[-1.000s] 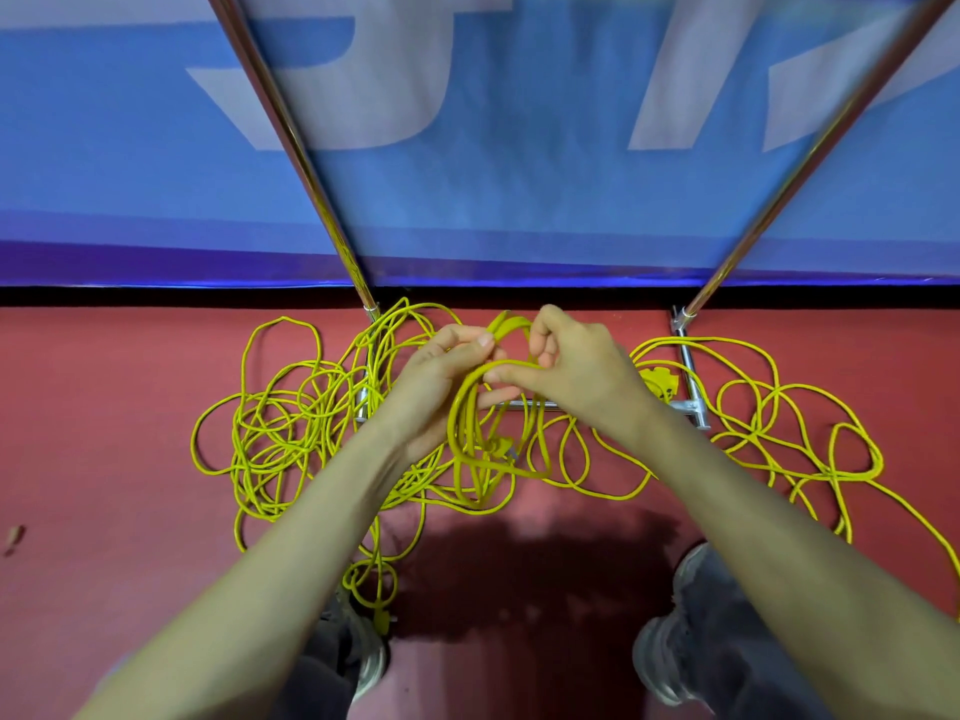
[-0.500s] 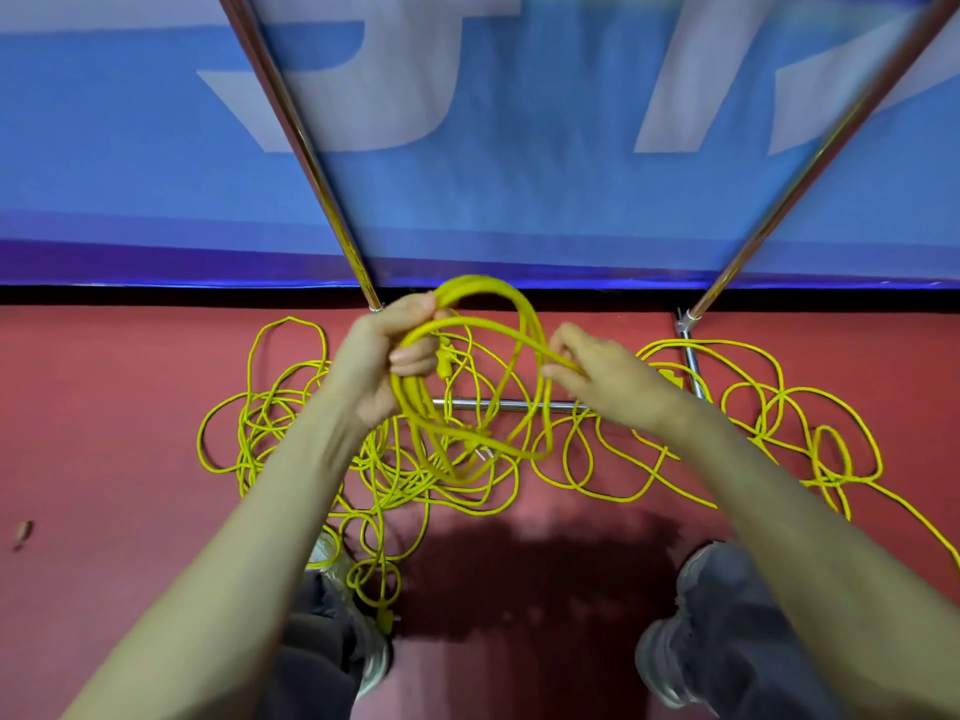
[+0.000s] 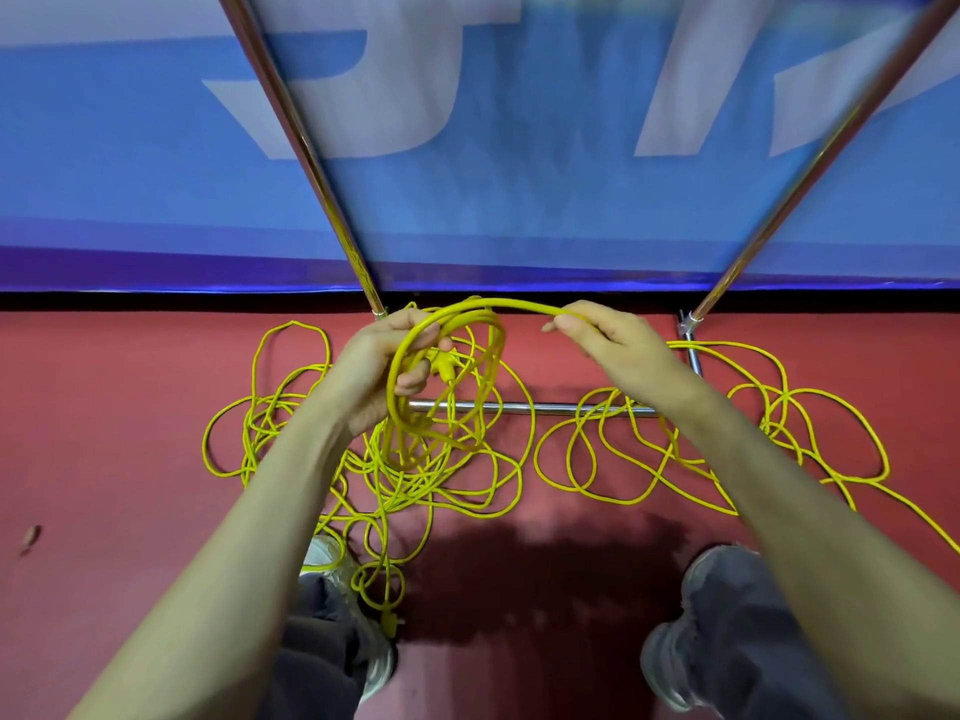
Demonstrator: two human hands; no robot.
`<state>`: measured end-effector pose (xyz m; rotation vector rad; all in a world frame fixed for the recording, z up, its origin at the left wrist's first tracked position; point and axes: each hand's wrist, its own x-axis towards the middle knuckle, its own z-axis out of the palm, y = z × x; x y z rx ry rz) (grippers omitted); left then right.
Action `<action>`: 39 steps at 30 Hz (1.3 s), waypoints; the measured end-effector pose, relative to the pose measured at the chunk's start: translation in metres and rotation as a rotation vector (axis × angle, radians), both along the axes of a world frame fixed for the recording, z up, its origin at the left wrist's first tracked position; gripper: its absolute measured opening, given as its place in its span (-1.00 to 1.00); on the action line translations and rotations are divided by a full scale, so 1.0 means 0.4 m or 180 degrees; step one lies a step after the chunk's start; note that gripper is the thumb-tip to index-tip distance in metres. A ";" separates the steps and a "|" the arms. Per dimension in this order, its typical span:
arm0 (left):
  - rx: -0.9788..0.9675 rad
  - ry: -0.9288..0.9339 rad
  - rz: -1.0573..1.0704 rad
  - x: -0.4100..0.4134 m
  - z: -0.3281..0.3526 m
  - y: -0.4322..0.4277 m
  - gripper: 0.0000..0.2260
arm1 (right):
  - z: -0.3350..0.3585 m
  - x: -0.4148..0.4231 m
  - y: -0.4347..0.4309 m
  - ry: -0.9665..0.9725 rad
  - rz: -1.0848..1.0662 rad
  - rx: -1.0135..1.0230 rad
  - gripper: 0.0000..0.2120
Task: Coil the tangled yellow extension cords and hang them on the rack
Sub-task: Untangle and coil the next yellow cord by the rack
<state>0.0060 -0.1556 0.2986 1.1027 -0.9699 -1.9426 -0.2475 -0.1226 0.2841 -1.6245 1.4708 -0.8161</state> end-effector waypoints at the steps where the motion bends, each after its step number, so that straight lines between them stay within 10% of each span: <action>1: 0.0013 0.0052 -0.0011 -0.002 0.001 0.000 -0.95 | -0.006 -0.003 -0.002 0.0046 -0.0059 -0.0004 -0.78; 10: -0.0081 0.0119 -0.0803 -0.024 0.006 0.009 -0.53 | 0.005 0.000 0.002 -0.0291 0.0208 0.0278 -0.56; 27: -0.0480 -0.0449 -0.0980 -0.033 0.040 0.041 -0.87 | -0.042 0.000 0.002 -0.0236 0.0365 0.0042 -0.08; 34: -0.0802 -0.0578 -0.1060 -0.023 0.104 0.076 -0.79 | 0.035 -0.016 0.055 -0.0460 0.0253 0.0132 -0.84; 39: -0.1170 -0.0752 -0.0957 -0.024 0.211 0.102 -0.83 | 0.170 -0.044 0.089 -0.0273 0.0155 -0.0044 -0.90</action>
